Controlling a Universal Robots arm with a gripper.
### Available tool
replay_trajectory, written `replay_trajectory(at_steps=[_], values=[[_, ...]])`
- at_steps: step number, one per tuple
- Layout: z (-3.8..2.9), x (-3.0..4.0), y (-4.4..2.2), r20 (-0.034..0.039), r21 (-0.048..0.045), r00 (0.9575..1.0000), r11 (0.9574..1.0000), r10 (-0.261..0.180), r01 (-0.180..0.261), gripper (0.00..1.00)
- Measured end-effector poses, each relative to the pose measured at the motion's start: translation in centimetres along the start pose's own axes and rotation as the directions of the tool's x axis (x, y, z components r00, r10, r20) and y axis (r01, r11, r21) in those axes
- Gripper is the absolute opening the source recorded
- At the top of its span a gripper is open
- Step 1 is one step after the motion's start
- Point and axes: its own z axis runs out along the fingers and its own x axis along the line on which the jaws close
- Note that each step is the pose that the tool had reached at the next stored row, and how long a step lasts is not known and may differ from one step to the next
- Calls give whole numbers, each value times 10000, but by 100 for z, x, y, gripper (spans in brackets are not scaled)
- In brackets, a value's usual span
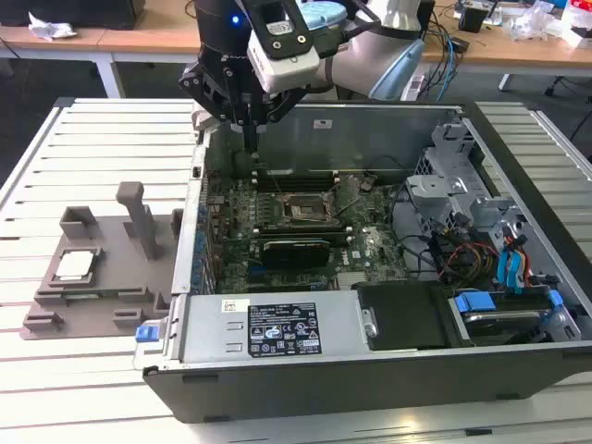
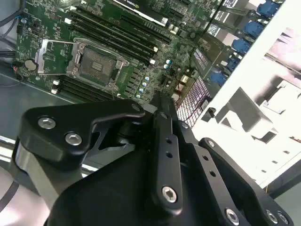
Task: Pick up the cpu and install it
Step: 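Reach for the cpu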
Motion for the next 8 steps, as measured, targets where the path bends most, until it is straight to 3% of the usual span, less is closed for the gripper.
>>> replay_trajectory(at_steps=[2, 8], values=[[-1, 98, -7, 0, -1, 10000, 10000, 1, -1, 11], [1, 170, -13, 0, 0, 10000, 10000, 0, 0, 11]])
